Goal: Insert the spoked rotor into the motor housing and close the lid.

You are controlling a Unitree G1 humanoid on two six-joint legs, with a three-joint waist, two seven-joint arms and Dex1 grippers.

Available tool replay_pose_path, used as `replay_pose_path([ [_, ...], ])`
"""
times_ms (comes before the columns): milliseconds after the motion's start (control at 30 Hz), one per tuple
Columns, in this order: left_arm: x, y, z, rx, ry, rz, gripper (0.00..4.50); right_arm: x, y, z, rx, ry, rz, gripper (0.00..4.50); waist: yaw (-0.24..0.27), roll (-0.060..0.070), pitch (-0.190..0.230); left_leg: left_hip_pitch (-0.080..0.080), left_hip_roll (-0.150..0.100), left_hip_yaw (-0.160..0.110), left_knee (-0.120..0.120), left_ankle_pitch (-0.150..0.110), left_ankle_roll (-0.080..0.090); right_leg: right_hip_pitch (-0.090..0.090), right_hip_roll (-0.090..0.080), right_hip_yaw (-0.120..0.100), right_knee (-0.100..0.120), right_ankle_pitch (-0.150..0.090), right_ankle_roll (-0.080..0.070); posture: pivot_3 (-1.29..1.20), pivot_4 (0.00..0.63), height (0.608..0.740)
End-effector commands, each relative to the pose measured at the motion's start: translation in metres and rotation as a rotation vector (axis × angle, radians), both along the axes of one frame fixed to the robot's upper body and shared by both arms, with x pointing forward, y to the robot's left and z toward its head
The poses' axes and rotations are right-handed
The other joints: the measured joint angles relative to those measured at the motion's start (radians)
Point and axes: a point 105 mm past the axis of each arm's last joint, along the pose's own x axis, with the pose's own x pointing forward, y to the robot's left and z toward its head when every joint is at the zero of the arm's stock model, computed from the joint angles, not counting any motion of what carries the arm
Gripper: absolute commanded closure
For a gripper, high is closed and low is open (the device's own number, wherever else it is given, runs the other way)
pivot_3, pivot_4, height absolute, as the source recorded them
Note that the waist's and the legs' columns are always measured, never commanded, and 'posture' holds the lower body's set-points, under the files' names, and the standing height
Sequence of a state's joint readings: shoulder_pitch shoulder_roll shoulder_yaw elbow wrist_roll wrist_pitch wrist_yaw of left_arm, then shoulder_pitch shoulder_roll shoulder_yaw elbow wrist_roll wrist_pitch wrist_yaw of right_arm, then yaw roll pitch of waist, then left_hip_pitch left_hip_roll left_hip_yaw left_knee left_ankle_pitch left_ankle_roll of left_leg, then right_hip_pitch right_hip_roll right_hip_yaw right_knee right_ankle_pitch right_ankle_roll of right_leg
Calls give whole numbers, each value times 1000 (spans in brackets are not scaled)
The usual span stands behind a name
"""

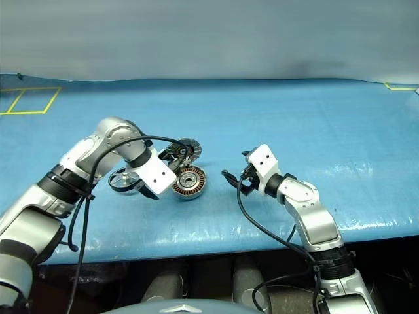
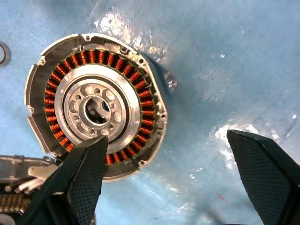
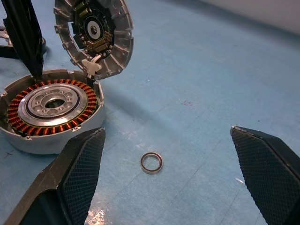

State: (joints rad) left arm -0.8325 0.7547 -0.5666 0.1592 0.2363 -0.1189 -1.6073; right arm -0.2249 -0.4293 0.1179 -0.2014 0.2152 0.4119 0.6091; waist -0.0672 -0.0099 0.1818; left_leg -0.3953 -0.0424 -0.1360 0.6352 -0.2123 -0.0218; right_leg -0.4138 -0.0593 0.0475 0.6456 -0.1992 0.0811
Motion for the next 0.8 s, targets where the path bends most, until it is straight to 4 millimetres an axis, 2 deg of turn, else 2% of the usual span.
replay_pose_path([
  [33,-16,13,8,-116,90,118,93,-2,1,6,53,-13,16,0,-4,0,0,0,0,0,0,0,0,0,0,0,0,0,0,0,150,740],
  [133,-30,23,3,-187,186,215,93,-4,4,0,70,19,37,0,-3,0,0,1,1,0,-1,0,0,0,0,0,0,0,-1,0,150,740],
  [233,-40,9,2,-428,278,315,93,-6,5,-8,66,52,47,0,5,0,0,1,1,0,1,0,0,1,0,0,1,-1,-1,0,150,740],
  [300,-51,-5,1,-634,406,327,93,-9,9,-14,57,83,69,0,9,1,0,1,0,0,2,0,0,2,0,0,0,-1,-1,0,150,740],
  [367,-50,-12,-3,-784,427,393,93,-10,11,-19,44,108,83,0,10,1,0,1,1,-1,3,0,0,2,-1,0,0,-1,-1,0,150,740],
  [500,-43,-15,-17,-913,389,505,93,-8,12,-23,34,121,74,0,11,1,0,1,1,0,5,0,0,2,0,0,1,1,-4,0,150,740],
  [600,-28,-13,-23,-1067,338,625,93,-4,9,-24,35,119,47,0,13,1,-1,2,1,1,7,0,0,3,0,0,1,1,-6,0,150,740],
  [800,-23,-10,-26,-1203,294,712,93,0,4,-26,27,114,4,0,17,1,-1,2,1,3,10,0,0,4,0,1,0,2,-6,0,150,740],
])
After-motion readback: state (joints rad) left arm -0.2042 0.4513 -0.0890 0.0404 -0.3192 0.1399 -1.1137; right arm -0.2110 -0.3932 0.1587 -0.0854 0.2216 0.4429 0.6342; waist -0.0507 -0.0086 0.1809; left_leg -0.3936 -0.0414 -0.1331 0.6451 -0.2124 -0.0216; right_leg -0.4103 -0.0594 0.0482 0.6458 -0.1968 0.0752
